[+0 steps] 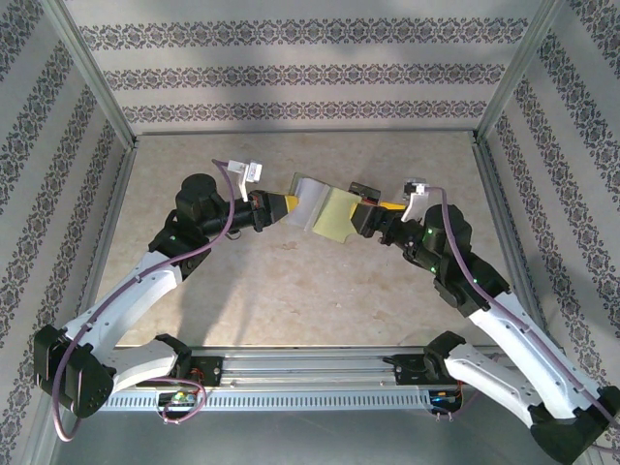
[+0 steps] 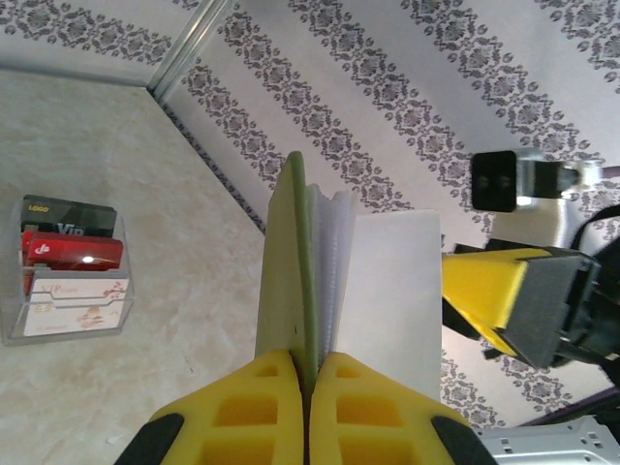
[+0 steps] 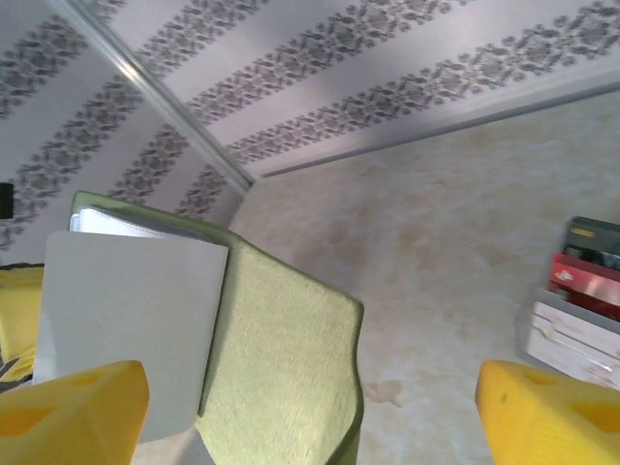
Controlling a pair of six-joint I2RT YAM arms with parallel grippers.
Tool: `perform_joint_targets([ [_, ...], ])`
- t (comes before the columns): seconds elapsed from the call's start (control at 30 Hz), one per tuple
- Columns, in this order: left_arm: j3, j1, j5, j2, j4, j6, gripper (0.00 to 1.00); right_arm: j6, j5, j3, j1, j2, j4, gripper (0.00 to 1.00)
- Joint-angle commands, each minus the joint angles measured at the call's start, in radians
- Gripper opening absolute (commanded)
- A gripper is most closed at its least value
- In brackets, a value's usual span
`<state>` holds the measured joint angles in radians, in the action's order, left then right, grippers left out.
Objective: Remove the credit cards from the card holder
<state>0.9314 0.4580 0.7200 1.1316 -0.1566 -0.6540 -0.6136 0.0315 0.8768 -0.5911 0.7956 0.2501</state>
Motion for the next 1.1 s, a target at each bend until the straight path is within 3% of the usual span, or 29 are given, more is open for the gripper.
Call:
perform_joint_targets([
  [0.0,0.015,0.004,-0.036,-0.001,0.001,0.028,0.00,0.048,-0.225,0.086,-0.095,0.049,0.136,0.84],
  [0.1,0.009,0.009,-0.044,0.007,0.000,0.024,0.00,0.061,-0.278,0.166,-0.187,0.133,0.138,0.82],
  [0.23,0.002,0.023,-0.047,0.017,0.000,0.033,0.00,0.051,-0.242,0.244,-0.241,0.245,0.090,0.79],
  [0.5,-0.023,0.041,0.024,0.031,-0.104,0.018,0.00,-0.026,-0.118,0.262,-0.217,0.355,-0.066,0.76],
  [0.77,-0.034,0.051,0.062,0.036,-0.176,-0.004,0.00,-0.120,0.009,0.194,-0.134,0.359,-0.186,0.62],
  [1.07,-0.014,0.058,0.059,0.067,-0.182,-0.010,0.00,-0.109,0.053,0.211,-0.133,0.392,-0.174,0.68],
])
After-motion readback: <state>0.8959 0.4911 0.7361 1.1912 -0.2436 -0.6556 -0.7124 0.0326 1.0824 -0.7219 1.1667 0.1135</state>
